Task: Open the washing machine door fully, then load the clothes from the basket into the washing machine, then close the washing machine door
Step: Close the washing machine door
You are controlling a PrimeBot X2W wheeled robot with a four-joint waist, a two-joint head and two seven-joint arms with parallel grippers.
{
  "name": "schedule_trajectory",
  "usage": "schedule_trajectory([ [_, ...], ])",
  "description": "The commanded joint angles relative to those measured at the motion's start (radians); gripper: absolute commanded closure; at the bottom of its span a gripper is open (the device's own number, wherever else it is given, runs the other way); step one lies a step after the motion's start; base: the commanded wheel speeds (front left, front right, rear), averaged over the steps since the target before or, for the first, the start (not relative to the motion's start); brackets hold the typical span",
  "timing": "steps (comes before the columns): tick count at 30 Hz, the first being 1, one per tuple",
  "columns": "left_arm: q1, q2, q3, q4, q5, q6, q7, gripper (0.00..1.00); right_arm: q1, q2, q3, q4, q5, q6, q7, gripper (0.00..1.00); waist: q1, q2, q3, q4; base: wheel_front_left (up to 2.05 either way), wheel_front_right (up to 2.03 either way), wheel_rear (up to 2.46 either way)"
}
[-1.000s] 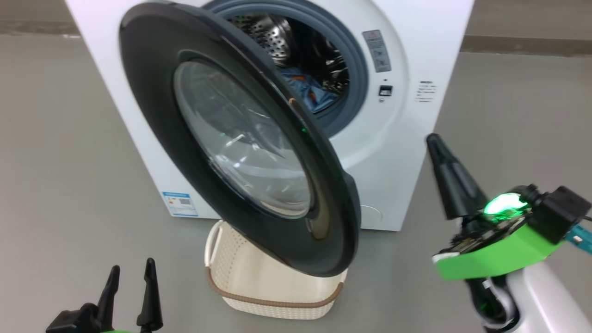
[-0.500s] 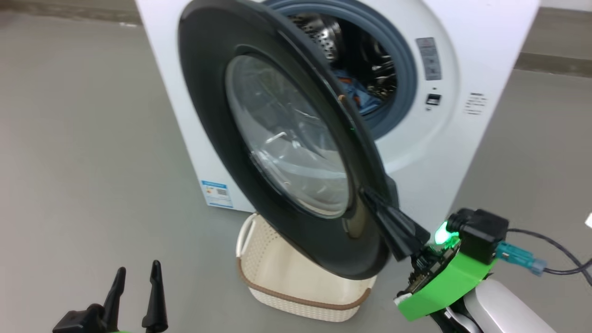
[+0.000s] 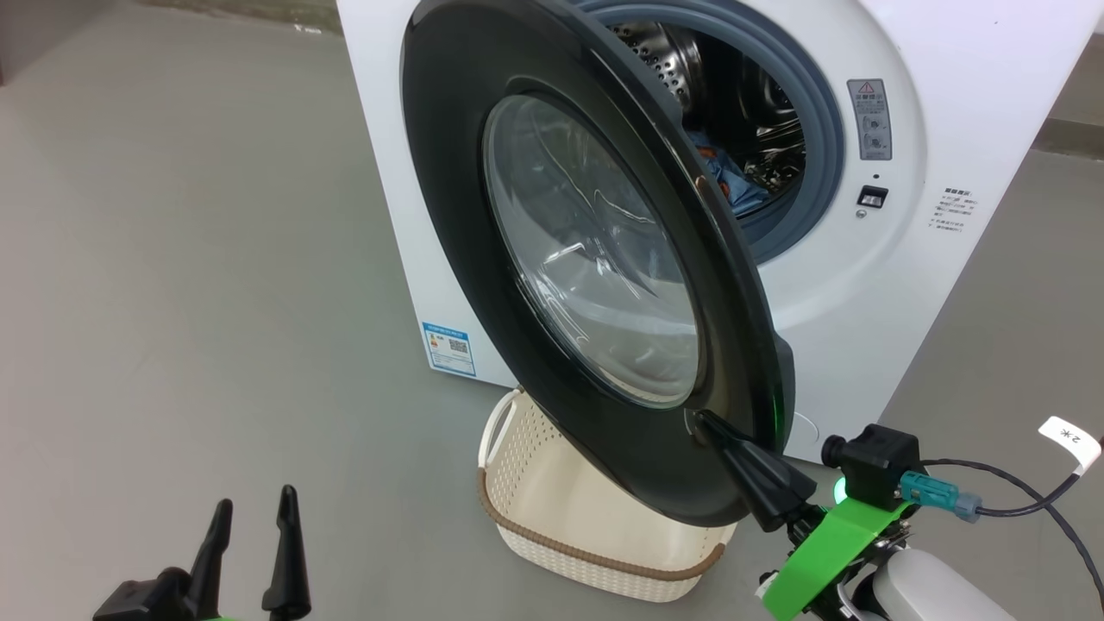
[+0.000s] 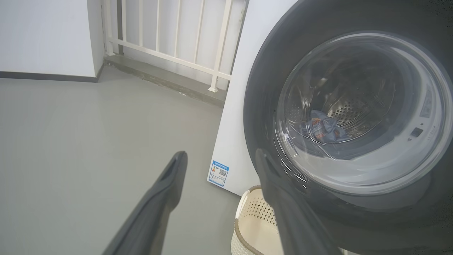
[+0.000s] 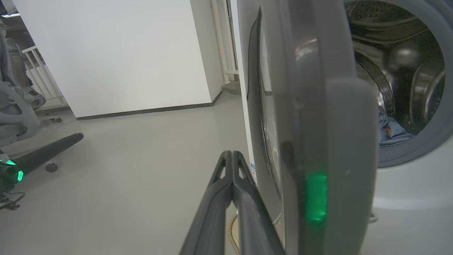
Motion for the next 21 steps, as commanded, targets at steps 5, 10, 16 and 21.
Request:
schedule_trajectory([
  [5,-0.017,0.007,0.032,-0.030,-0.005,0.006,-0.006,0.00,-0.004,-0.010,-0.022,0.017,0.017,0.002,-0.005,1.00,0.0000,0.0000,0.013,-0.003,0.00,0.00,0.00],
  [10,-0.024,0.006,0.032,-0.037,-0.004,0.005,-0.006,0.00,-0.015,-0.022,-0.085,0.029,0.012,0.002,-0.005,1.00,0.0000,0.0000,0.043,-0.015,0.00,0.00,0.00],
  [16,-0.042,0.005,0.026,-0.046,0.001,0.005,-0.006,0.00,-0.048,-0.035,-0.176,0.031,-0.001,0.002,-0.005,1.00,0.0000,0.0000,0.099,-0.028,0.00,0.00,0.00],
  [21,-0.064,0.005,0.026,-0.053,0.004,0.003,-0.006,0.00,-0.072,-0.052,-0.228,0.043,-0.008,0.002,-0.005,1.00,0.0000,0.0000,0.136,-0.020,0.00,0.00,0.00],
])
